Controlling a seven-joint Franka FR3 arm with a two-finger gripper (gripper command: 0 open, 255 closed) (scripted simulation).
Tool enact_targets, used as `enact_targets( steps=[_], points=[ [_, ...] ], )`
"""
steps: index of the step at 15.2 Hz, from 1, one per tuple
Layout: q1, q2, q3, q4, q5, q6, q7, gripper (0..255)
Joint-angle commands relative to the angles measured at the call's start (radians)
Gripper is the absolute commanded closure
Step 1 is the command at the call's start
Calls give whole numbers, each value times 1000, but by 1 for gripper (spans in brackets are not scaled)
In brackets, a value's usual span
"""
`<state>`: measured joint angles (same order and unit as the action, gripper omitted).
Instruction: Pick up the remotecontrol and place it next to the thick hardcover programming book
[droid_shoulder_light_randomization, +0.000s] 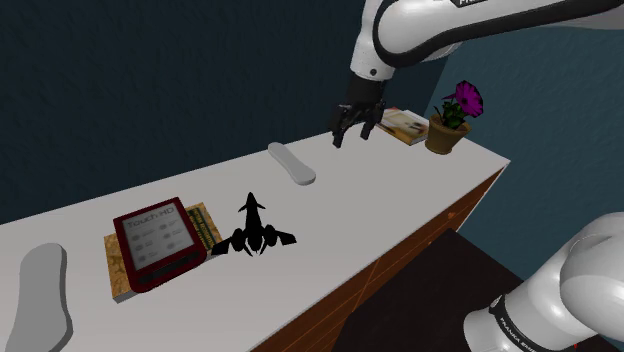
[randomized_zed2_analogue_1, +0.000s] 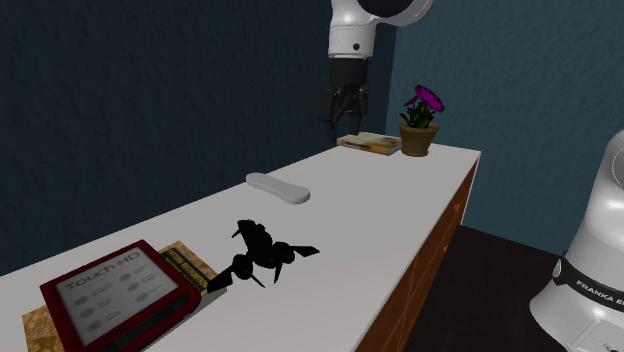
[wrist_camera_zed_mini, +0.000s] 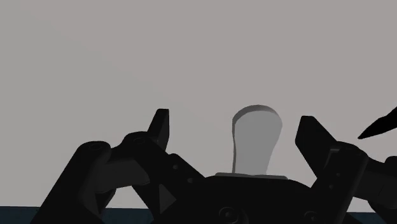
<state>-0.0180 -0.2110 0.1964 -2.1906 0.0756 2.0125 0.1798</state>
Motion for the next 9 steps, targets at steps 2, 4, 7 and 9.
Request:
enact_targets(
  steps=[2,4,7,9],
  points=[
    [3,130,23,89,-35,33,47,0],
    [8,213,32,152,-62,46,76,0],
    [20,340,39,257,-105,54,118,0],
    [31,425,40,334,-133,52,144,0]
  ],
)
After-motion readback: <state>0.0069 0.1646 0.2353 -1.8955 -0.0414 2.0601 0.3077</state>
